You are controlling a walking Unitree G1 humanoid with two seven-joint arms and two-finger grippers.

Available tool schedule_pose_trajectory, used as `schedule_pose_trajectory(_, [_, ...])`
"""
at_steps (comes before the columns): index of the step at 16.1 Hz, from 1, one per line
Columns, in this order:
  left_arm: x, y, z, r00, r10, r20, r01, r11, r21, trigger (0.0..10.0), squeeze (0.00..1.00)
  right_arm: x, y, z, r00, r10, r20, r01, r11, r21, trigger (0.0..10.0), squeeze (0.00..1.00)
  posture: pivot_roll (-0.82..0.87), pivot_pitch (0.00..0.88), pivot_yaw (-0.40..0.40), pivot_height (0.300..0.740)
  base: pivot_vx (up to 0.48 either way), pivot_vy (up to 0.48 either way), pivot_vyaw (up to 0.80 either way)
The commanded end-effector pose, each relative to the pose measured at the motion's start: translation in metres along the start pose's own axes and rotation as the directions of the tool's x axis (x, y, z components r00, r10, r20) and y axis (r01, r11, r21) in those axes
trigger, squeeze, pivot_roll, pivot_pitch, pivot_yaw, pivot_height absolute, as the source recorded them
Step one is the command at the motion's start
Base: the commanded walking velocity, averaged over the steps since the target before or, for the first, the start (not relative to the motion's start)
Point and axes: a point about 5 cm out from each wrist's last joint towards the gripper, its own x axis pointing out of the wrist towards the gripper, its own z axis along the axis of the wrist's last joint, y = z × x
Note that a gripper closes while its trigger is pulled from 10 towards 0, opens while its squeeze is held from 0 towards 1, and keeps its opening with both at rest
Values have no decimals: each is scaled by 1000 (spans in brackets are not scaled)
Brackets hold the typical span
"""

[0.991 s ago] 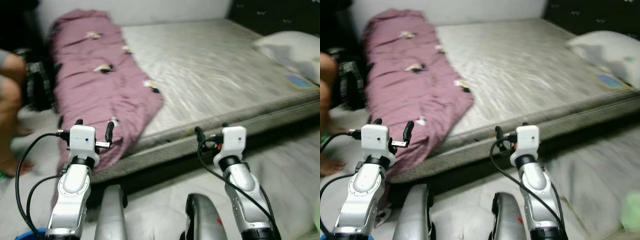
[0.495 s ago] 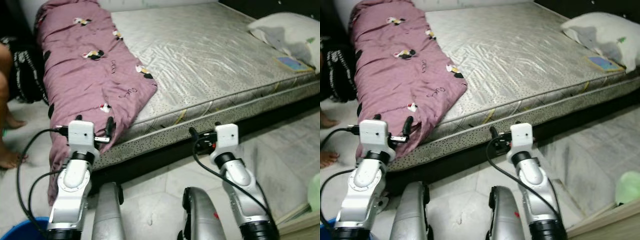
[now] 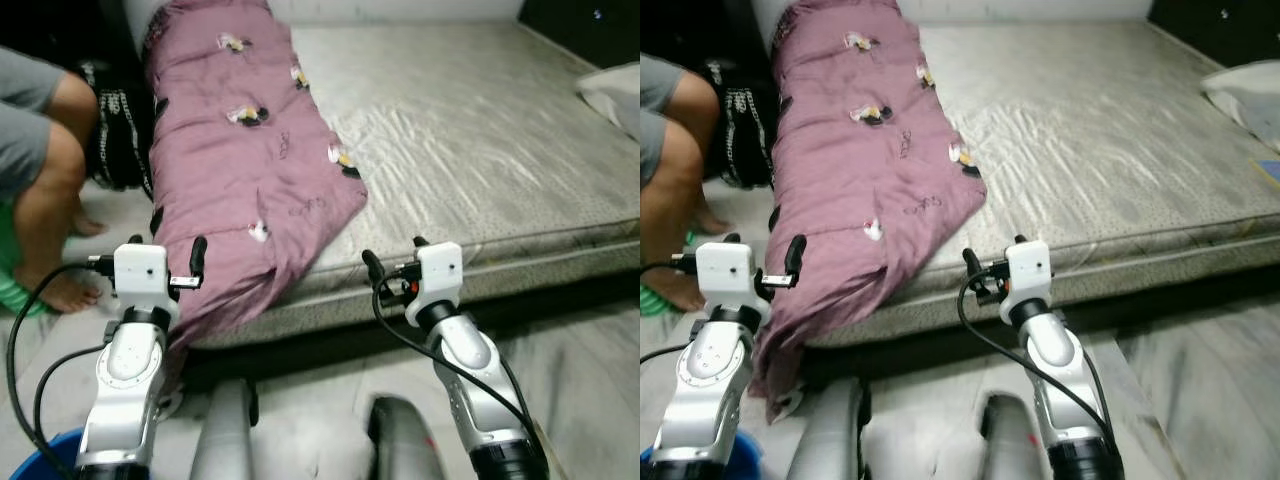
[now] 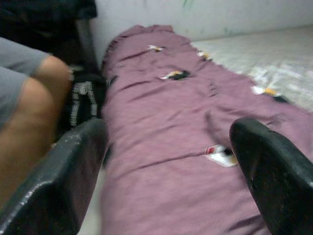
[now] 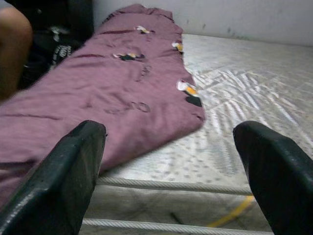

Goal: Clean up the room

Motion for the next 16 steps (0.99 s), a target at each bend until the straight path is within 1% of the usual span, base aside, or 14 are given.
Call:
schedule_pose_trajectory(1, [0,-5,0,1000,-22,-3,22,1000,1,10000,0,0,-6,-1,1000,-22,-8,22,1000,5,10000,0,-29,0,-30,565,364,0,431])
schedule_pose_trajectory(9, [2,-5,-2,1000,-26,-16,26,1000,-5,10000,0,0,-7,-2,999,-33,-16,33,999,16,10000,0,-33,0,-28,565,358,0,0])
schedule_pose_trajectory(10, [4,-5,-3,999,-26,-33,25,1000,-10,10000,0,0,-7,-2,999,-37,-17,38,999,14,10000,0,-34,0,-30,565,274,0,0])
schedule_pose_trajectory(12, [8,-9,-8,996,-41,-81,39,999,-16,10000,0,-1,-11,-2,998,-63,-26,64,998,18,10000,0,-37,0,-30,565,0,0,0])
schedule_pose_trajectory(14, [12,-9,-13,991,-40,-131,40,999,-1,10000,0,-4,-15,-1,997,-78,-27,79,997,21,10000,0,-53,0,-30,565,0,0,-800])
schedule_pose_trajectory(15, [19,-8,-16,988,-32,-153,31,999,-10,10000,0,-7,-17,0,996,-86,-18,87,996,10,10000,0,-58,0,-30,565,0,0,-800])
schedule_pose_trajectory(16, [22,-7,-18,983,-34,-178,37,999,16,10000,0,-10,-19,-2,995,-93,-25,93,996,7,10000,0,-66,0,-30,565,0,0,-800])
